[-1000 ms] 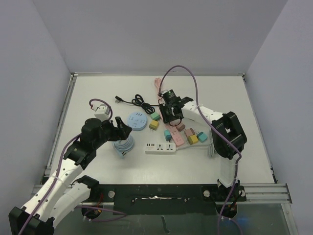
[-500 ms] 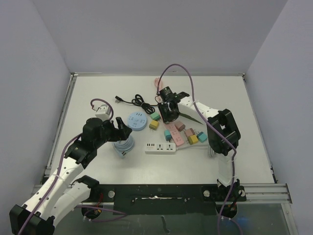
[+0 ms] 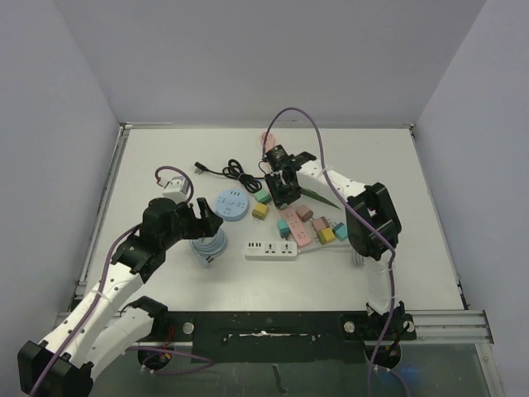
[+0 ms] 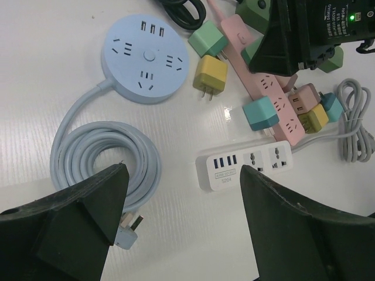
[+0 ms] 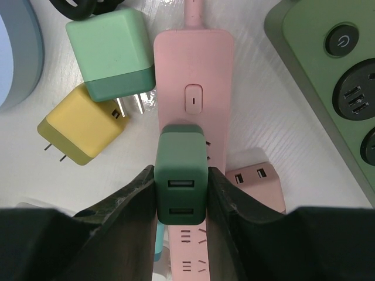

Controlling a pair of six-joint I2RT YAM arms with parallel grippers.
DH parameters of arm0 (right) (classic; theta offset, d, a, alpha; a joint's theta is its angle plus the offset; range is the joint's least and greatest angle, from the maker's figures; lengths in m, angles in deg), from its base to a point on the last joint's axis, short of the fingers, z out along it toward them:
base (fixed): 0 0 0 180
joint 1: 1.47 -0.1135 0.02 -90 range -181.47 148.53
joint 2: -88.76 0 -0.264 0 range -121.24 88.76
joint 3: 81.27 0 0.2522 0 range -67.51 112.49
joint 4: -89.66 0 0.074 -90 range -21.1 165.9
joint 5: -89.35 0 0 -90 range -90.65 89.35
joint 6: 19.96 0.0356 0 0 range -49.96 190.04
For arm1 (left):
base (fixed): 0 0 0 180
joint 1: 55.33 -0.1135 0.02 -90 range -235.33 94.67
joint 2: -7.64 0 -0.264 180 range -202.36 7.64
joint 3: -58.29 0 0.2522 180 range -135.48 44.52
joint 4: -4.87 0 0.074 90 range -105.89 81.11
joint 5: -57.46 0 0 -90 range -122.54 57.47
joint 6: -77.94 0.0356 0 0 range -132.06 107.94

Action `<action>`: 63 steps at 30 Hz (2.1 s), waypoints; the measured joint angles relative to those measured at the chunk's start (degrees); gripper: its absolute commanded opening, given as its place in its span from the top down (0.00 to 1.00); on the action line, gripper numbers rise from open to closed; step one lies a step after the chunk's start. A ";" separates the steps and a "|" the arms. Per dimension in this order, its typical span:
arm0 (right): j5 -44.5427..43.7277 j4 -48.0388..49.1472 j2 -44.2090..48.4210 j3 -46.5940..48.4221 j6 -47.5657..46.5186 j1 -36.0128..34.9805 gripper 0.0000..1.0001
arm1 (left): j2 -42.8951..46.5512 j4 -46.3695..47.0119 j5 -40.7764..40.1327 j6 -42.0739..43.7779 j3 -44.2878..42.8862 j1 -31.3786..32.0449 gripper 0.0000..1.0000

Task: Insert the plug

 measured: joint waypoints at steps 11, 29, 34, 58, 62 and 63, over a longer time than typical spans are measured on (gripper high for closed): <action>-2.29 3.54 11.76 -9.22 2.58 0.31 0.39 | -0.87 -0.85 -0.66 0.26 -0.46 -0.15 0.23; -3.30 12.81 15.45 -23.02 7.43 -7.74 0.52 | -0.31 -0.85 0.07 0.33 -0.46 -0.15 0.23; -6.62 13.53 13.77 -22.75 7.87 -8.57 0.55 | -0.07 -0.85 0.31 0.09 -0.46 -0.15 0.23; -3.54 34.69 30.56 -34.77 9.27 -10.40 0.79 | 2.75 5.20 4.68 -4.61 0.55 -0.13 0.23; 2.73 46.45 38.66 -36.11 13.16 -9.68 0.78 | 5.66 10.23 6.75 -8.07 1.40 -0.13 0.24; 4.20 49.27 39.82 -36.09 14.23 -9.46 0.78 | 6.56 12.04 7.23 -9.27 1.77 -0.15 0.24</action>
